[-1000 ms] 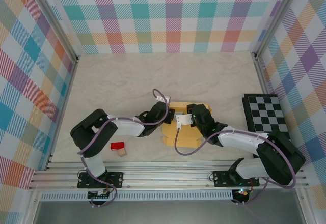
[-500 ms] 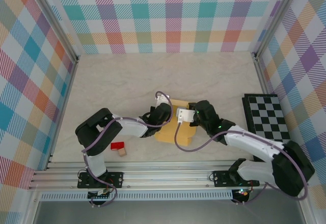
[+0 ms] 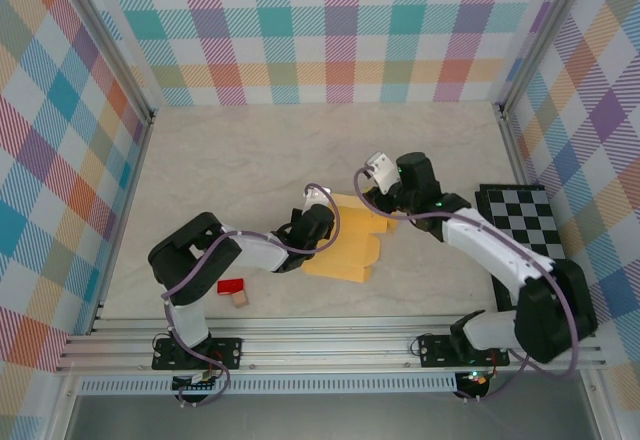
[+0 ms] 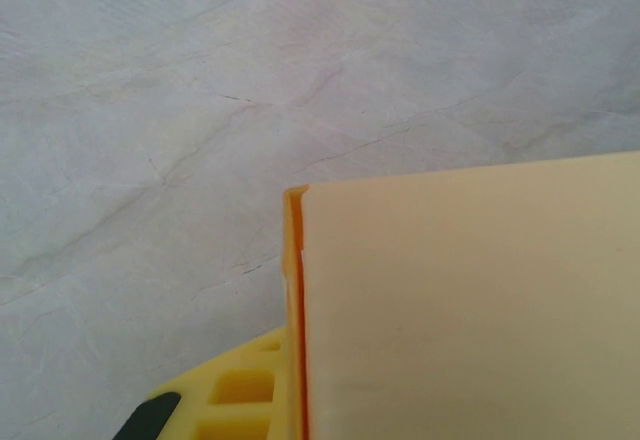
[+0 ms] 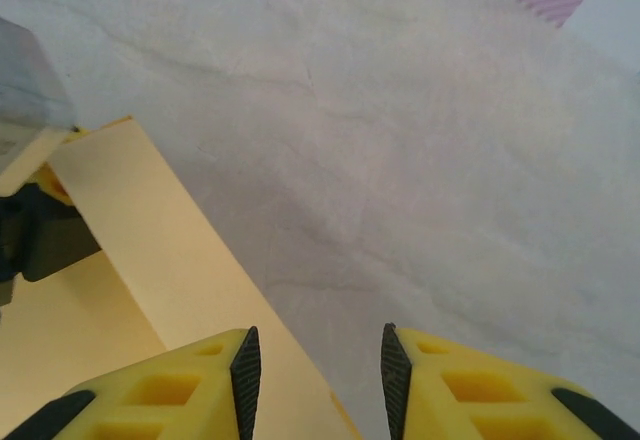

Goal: Fold the paper box

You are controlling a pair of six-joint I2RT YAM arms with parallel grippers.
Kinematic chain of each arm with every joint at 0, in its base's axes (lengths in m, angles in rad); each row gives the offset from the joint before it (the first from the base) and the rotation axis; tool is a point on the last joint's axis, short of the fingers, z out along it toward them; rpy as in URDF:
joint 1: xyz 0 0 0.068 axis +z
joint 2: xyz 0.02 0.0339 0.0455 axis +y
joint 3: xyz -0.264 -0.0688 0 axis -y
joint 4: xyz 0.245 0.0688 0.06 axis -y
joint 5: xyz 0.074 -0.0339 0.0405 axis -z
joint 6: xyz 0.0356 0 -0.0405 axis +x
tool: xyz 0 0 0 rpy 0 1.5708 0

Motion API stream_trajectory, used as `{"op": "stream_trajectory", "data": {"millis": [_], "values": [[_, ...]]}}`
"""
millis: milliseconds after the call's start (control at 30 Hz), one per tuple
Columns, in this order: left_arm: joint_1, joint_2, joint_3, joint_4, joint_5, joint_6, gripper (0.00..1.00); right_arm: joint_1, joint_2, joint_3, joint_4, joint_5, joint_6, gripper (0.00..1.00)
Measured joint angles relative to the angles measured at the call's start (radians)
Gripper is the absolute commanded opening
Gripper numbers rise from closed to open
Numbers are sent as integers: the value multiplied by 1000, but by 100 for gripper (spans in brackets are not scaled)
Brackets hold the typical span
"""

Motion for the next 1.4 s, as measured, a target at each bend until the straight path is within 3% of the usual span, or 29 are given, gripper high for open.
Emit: {"op": "stream_trajectory", "data": {"millis": [233,400,467,567,833,1167,1400], "values": [[1,11,-1,9,-6,5,13,-2,154,18,38,-1,119,38],[7,12,-10,17,11,16,25,-3,162,19,54,6,143,37],[22,8,-25,2,43,10,37,-3,164,19,58,13,150,37],[66,-33,-69,-15,118,-12,43,-3,169,21,61,14,158,36],[148,-177,-175,-58,282,-56,46,1,194,42,42,33,203,34],[148,-99,-92,-115,238,-92,47,14,194,42,35,66,274,34],[148,-98,-90,-142,213,-108,60,39,195,42,38,104,294,34]]}}
